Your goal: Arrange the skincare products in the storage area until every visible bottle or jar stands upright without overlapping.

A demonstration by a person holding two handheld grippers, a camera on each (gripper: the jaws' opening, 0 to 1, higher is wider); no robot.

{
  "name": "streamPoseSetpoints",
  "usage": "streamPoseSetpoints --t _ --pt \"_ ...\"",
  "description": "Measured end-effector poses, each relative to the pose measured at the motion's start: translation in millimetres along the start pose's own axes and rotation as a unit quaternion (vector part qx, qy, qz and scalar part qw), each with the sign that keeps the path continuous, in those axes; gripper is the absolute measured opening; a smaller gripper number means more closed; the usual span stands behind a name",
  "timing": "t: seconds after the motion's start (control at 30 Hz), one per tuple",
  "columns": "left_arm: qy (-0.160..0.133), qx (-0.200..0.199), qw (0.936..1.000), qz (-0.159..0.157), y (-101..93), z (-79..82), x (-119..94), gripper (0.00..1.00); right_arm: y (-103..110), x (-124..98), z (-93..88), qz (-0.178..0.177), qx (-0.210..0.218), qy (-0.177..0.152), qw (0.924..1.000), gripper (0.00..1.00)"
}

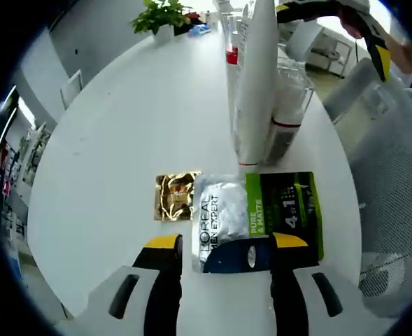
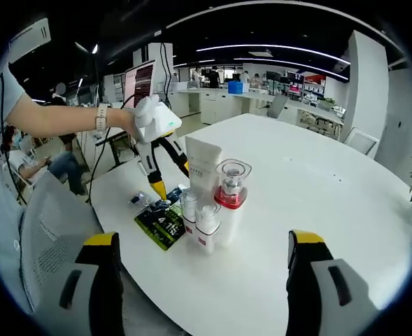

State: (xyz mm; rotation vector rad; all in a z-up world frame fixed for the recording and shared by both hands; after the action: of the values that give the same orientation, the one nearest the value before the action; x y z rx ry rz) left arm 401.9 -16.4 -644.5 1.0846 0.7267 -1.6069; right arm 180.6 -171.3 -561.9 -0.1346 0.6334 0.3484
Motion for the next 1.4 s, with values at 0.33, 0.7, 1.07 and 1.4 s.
streamPoseSetpoints --t 0.33,0.7,1.07,1.4 --pt "-0.009 0.005 0.9999 -0.006 14.1 18.2 13.7 0.33 -9.4 0.2 -5.2 -0.008 0.012 0.005 0.9999 1.0" --pt "-0.016 -0.003 0.9999 0.002 33.8 37.7 29.5 0.19 -16.8 2.6 -8.8 -0.01 0.022 0.009 0.9997 1.0" --pt "-0.012 -0.007 0.9999 -0.002 52.7 42.3 52.9 0.1 -20.9 3.8 -14.4 -0.014 0.032 0.018 0.9992 1.0" --pt "-0.008 -0.008 0.9999 -0.001 51.3 43.3 52.9 0.11 -22.3 4.5 -16.0 -0.017 0.035 0.023 0.999 1.0"
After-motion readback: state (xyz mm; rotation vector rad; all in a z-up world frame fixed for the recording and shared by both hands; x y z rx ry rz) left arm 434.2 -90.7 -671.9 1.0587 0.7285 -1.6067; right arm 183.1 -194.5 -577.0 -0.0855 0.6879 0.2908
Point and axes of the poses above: the point that each gripper's makers call its tool centre point, and the gripper's own axes: x roughly forward along the fingers, y roughly to its left, z roughly out of its top, the point moved 8 cm from there along -x, roughly backward along the fingers, and after that the axes turned 4 degrees about y, right-handed, at the moved point
